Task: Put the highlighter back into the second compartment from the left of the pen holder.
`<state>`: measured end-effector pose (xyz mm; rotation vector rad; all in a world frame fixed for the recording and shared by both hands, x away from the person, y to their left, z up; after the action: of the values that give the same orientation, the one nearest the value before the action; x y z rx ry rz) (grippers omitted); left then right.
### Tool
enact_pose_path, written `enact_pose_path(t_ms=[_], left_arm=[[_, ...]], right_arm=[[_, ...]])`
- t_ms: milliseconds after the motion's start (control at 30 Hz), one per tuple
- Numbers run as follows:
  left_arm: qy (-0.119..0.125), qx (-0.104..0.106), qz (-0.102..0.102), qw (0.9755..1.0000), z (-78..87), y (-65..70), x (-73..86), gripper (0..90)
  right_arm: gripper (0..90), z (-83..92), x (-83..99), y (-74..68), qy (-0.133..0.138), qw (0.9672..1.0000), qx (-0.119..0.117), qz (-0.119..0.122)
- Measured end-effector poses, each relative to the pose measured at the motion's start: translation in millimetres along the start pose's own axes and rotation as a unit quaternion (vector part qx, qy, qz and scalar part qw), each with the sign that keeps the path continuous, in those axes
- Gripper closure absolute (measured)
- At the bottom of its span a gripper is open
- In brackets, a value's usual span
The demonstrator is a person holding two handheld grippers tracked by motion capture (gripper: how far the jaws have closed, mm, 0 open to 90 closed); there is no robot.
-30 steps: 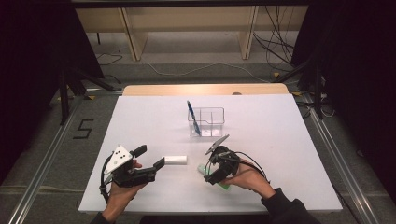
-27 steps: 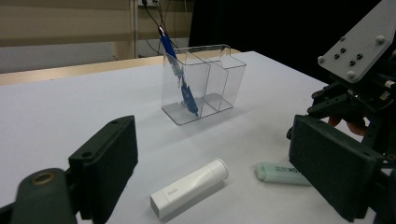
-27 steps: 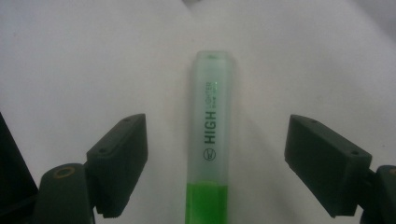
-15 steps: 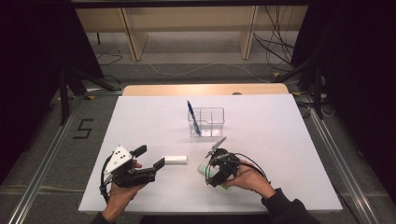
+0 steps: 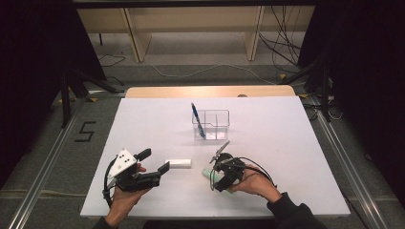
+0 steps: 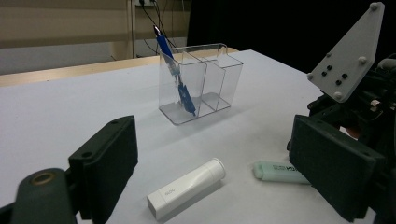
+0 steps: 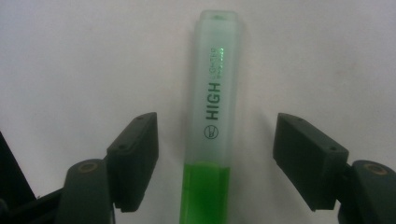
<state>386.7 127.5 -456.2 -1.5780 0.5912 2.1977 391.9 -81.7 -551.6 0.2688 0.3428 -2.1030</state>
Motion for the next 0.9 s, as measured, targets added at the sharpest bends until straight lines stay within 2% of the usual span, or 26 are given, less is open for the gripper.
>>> enact_pose_path(t_ms=[167, 467, 900], left_arm=[[0.002, -0.001, 0.002, 1.0000, 0.8, -2.2, -0.6, 15.0], [0.001, 0.000, 0.000, 1.0000, 0.8, -0.9, -0.5, 15.0], [0.004, -0.002, 0.001, 1.0000, 1.2, -1.2, -1.2, 15.0]], right_arm=[[35.7, -0.1, -0.5, 0.2, -0.004, 1.0000, 0.000, -0.005], [42.8, -1.1, 3.8, 0.0, -0.017, 0.9998, 0.002, 0.005], [51.4, -1.1, 9.5, 0.1, -0.038, 0.9992, 0.001, 0.007]])
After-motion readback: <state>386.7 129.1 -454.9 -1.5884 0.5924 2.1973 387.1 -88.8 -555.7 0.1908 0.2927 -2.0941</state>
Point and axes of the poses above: each handheld gripper's, and its own axes: z roughly backward along the jaws, x roughly out of its underside, y roughly to its right, the point moved 10 cm from there along -z, roughly forward along the jaws, and after that the axes turned 6 degrees about -x, right-handed, at the moved point
